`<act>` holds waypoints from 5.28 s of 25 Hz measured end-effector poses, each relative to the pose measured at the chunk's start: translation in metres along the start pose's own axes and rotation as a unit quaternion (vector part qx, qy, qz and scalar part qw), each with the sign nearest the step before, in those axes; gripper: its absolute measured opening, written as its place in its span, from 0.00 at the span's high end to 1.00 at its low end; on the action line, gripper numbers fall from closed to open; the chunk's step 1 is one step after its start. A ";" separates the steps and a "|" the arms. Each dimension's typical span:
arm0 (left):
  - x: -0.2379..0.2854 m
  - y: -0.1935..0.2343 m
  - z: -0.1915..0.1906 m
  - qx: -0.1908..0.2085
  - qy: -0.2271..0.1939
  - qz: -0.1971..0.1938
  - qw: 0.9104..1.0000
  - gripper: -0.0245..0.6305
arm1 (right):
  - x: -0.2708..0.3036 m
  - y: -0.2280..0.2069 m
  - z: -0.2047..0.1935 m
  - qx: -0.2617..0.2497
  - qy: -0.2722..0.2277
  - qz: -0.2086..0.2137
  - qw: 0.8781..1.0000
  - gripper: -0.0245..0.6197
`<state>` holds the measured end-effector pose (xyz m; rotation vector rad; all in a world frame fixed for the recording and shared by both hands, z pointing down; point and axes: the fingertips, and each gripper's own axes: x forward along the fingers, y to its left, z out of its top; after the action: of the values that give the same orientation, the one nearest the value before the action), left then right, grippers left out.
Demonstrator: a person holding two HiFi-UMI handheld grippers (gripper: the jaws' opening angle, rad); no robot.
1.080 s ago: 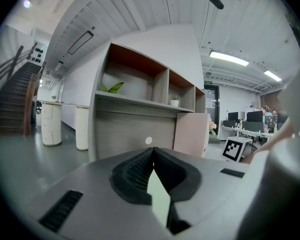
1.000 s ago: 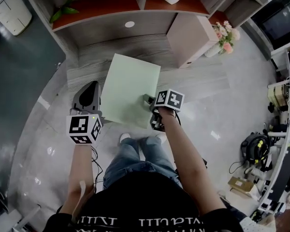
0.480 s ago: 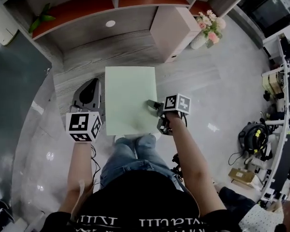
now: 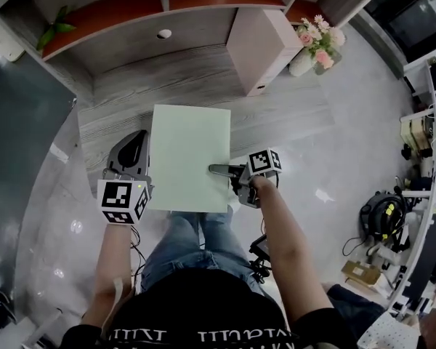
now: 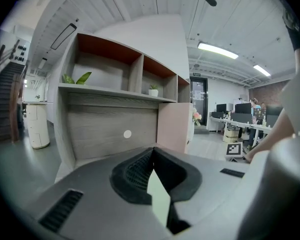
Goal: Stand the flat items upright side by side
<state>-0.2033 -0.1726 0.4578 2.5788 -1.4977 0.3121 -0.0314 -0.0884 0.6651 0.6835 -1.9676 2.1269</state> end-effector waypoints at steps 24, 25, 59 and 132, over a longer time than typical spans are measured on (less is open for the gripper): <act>-0.011 0.005 0.025 -0.005 -0.041 0.010 0.999 0.94 | -0.048 0.060 0.036 -0.134 0.113 -0.179 0.968 0.40; -0.013 0.007 0.027 -0.005 -0.045 0.010 0.999 0.94 | -0.052 0.064 0.040 -0.143 0.117 -0.192 0.964 0.40; -0.010 0.005 0.068 0.010 -0.091 -0.002 0.996 0.94 | -0.159 0.118 0.119 -0.438 0.165 -0.563 0.681 0.38; 0.013 -0.006 0.065 0.033 -0.056 0.045 0.997 0.94 | -0.138 0.120 0.195 -0.354 -0.256 -0.442 0.784 0.43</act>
<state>-0.1849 -0.1950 0.3982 2.6236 -1.6728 0.2348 0.0822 -0.2671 0.5029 1.6618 -1.8342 0.6135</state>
